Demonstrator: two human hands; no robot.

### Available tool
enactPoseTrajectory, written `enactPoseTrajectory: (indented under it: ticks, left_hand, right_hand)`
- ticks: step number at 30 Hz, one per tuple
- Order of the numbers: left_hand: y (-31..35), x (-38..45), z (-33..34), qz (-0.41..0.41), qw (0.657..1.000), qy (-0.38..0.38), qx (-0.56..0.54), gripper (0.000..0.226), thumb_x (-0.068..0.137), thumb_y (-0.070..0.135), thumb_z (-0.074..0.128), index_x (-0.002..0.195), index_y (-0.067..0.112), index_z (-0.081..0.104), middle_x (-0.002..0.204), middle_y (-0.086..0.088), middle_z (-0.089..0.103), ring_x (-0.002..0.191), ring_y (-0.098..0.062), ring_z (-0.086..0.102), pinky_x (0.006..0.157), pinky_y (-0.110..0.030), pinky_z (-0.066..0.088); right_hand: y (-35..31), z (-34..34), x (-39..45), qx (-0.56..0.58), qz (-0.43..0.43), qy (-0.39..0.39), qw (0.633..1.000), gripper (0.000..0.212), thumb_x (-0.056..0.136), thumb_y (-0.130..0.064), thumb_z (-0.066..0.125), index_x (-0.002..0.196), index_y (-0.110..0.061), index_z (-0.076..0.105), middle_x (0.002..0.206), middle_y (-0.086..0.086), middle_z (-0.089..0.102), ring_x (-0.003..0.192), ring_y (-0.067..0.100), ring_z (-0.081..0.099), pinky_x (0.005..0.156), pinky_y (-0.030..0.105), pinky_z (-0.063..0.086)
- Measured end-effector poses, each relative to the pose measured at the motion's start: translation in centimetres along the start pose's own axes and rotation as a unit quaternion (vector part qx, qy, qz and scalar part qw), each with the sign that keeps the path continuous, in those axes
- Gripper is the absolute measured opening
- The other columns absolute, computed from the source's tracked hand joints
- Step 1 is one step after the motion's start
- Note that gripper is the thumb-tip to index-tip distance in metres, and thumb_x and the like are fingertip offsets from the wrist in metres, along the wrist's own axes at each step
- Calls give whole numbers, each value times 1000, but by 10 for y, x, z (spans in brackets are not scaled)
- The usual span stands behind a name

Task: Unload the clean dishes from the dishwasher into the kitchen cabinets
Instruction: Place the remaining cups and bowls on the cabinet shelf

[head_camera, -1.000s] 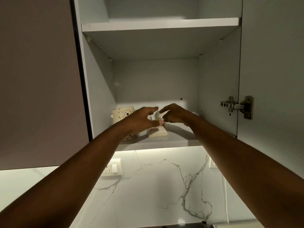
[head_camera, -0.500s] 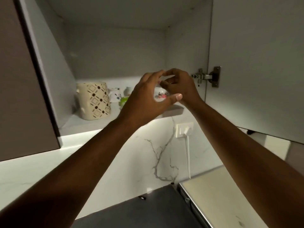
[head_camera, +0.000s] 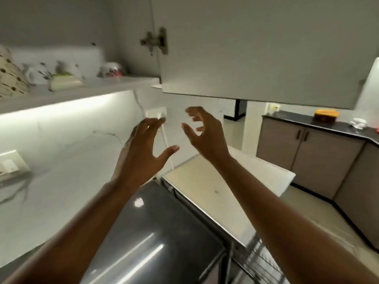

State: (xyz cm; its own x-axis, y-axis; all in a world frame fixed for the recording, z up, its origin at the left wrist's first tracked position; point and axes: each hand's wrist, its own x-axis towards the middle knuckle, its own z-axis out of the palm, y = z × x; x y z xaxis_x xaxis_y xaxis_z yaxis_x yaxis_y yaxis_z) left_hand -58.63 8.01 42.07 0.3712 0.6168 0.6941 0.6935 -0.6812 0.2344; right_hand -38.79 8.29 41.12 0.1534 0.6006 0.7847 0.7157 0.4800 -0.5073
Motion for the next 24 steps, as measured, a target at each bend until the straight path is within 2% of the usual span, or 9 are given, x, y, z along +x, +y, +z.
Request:
enactPoseTrajectory:
  ticks: [4,7,14,19,24]
  left_hand:
    - [58,-61,52,-28,998,-64,-4,80,79,69,57,145,29,36,144,2,43,130,-23,46,102,-46,46]
    - [99,-92,90,-52,993,-110,-6,84,78,74,50,146,27,35,143,-1,43,131,-24,45,106,-47,42]
    - [219,-161,168,-99,971,-205,-76,84,81,66,59,149,27,30,147,-3,38,135,-25,40,110,-45,36]
    - [280,-185,216,-88,956,-266,-91,87,81,71,54,150,27,25,148,-3,35,136,-24,39,110,-44,37]
    - [312,-189,263,-80,941,-314,-99,88,82,70,55,151,26,24,149,-2,34,135,-23,40,107,-43,40]
  right_hand:
    - [37,-64,-93,-21,75,-16,997,47,89,-48,68,128,-25,56,122,-9,65,105,6,62,80,34,58]
    - [57,-118,-152,-61,111,-42,991,48,86,-48,70,126,-25,56,120,-9,65,103,8,62,81,36,57]
    - [100,-268,-274,-153,226,-102,957,47,85,-44,72,127,-29,56,120,-5,66,101,13,65,86,32,54]
    - [130,-338,-330,-199,296,-110,928,51,84,-50,70,129,-32,55,126,-9,65,113,13,62,89,33,53]
    - [166,-379,-360,-231,352,-115,900,50,82,-47,72,127,-32,55,119,-8,66,109,14,62,82,30,50]
